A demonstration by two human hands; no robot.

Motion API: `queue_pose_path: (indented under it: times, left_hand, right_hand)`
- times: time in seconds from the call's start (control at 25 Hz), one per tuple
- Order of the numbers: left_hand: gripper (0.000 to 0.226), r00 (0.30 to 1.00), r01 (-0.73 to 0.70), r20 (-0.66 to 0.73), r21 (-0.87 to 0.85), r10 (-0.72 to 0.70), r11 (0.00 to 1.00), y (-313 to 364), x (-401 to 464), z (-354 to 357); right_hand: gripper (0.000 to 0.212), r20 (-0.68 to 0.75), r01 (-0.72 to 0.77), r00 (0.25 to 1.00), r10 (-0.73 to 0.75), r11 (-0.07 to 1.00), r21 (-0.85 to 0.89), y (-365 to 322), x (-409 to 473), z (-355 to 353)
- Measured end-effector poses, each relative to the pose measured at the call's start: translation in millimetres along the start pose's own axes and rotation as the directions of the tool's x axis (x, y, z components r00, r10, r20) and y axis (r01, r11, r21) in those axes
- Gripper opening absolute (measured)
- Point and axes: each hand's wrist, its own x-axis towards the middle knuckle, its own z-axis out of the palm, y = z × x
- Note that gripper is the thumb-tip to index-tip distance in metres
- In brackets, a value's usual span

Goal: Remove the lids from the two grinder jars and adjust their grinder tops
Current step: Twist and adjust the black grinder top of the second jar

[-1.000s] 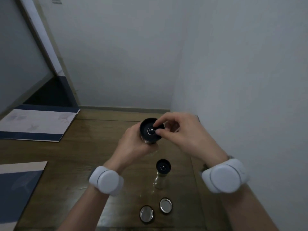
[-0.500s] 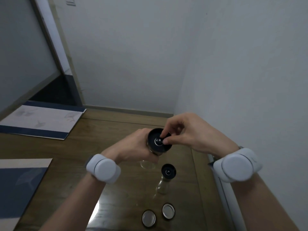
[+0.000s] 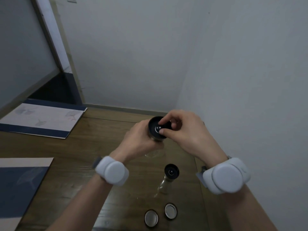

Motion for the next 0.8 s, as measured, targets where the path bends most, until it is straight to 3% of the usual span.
queue_pose_path:
  times: [0.12, 0.16, 0.28, 0.36, 0.52, 0.68, 0.8]
  left_hand:
    - [0.05, 0.944, 0.077, -0.327, 0.07, -0.05, 0.995, 9, -10, 20]
    - [0.054, 0.924, 0.082, -0.378, 0.061, -0.053, 0.995, 13, -14, 25]
    - [0.071, 0.907, 0.058, -0.419, 0.029, -0.04, 0.998, 18, -19, 33]
    - [0.071, 0.905, 0.043, -0.424, 0.008, -0.035, 0.999, 17, -18, 31]
    - [0.048, 0.944, 0.083, -0.32, -0.015, -0.083, 0.996, 10, -13, 22]
    - [0.056, 0.997, 0.032, -0.067, 0.001, -0.032, 0.999, 0, -4, 3]
    - [0.052, 0.997, -0.047, 0.066, -0.013, 0.048, 0.999, -3, 3, -10]
  right_hand:
    - [0.014, -0.157, -0.065, 0.985, 0.07, 0.997, 0.037, -3, -3, 16]
    - [0.014, -0.19, -0.08, 0.978, 0.091, 0.995, 0.062, -3, -5, 20]
    - [0.013, -0.265, -0.113, 0.954, 0.139, 0.987, 0.11, -3, -9, 30]
    - [0.014, -0.284, -0.12, 0.948, 0.142, 0.988, 0.093, -4, -11, 32]
    - [0.013, -0.174, -0.085, 0.98, 0.096, 0.994, 0.072, 1, -9, 23]
    - [0.008, -0.006, 0.026, 1.0, -0.026, 1.0, 0.011, 8, -1, -1]
    - [0.011, 0.1, 0.146, 0.985, -0.139, 0.987, -0.066, 5, 7, -14]
